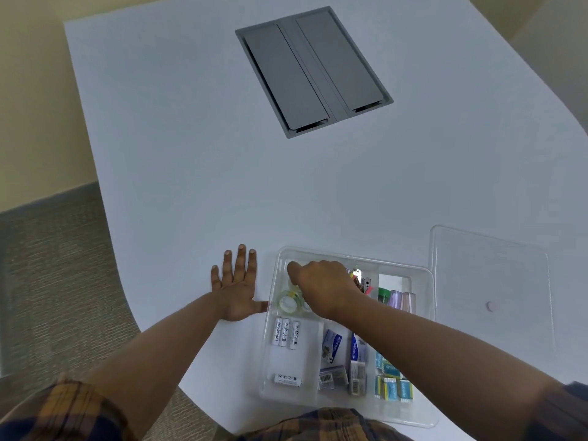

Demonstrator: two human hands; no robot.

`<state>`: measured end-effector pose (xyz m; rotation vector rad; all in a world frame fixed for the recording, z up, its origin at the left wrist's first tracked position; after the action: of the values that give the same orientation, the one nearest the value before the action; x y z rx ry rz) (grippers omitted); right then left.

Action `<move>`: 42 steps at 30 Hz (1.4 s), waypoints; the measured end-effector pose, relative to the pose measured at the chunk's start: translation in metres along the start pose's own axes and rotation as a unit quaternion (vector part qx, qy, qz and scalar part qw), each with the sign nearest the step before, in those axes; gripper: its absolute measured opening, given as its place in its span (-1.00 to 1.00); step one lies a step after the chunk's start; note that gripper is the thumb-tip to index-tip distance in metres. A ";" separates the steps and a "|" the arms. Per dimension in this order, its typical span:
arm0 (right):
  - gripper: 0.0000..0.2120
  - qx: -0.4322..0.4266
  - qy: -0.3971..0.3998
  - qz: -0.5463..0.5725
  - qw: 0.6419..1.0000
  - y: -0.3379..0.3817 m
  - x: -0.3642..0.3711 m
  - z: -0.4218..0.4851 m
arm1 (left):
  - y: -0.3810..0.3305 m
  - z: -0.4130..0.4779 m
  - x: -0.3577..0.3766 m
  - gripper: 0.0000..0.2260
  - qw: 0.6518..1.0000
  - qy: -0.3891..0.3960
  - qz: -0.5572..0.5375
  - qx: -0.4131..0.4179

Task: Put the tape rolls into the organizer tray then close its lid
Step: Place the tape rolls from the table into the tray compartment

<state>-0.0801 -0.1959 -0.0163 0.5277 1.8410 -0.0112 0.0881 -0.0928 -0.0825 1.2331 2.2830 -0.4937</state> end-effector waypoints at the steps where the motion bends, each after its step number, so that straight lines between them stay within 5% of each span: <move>1: -0.66 -0.001 -0.002 -0.002 1.000 -0.001 -0.001 0.000 | 0.000 0.000 0.000 0.04 1.000 0.000 0.000 0.001; 11: -0.63 -0.008 -0.031 0.055 0.998 -0.002 0.003 0.013 | 0.001 -0.001 0.001 0.04 1.000 -0.005 -0.004 0.001; 17: -0.82 0.131 -0.096 0.204 0.966 -0.022 -0.013 -0.003 | 0.001 0.000 0.000 0.04 1.000 -0.007 -0.007 0.004; 35: -0.86 0.100 0.016 0.034 0.994 0.019 0.008 0.007 | 0.001 -0.001 0.001 0.03 1.000 -0.010 -0.009 0.006; 42: -0.70 0.121 0.000 0.049 0.992 -0.008 -0.012 -0.001 | 0.001 0.001 0.001 0.03 1.000 -0.010 -0.010 0.008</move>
<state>-0.0810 -0.2069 -0.0068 0.7859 1.8230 -0.1696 0.0887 -0.0917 -0.0841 1.2088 2.2809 -0.5299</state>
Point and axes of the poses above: each hand's wrist, its own z-axis towards the middle knuckle, its own x-axis out of the palm, y = z × x, the point moved 2 cm from there along z, towards the middle knuckle, and after that the axes turned 10 degrees about -x, right-handed, at the moved point
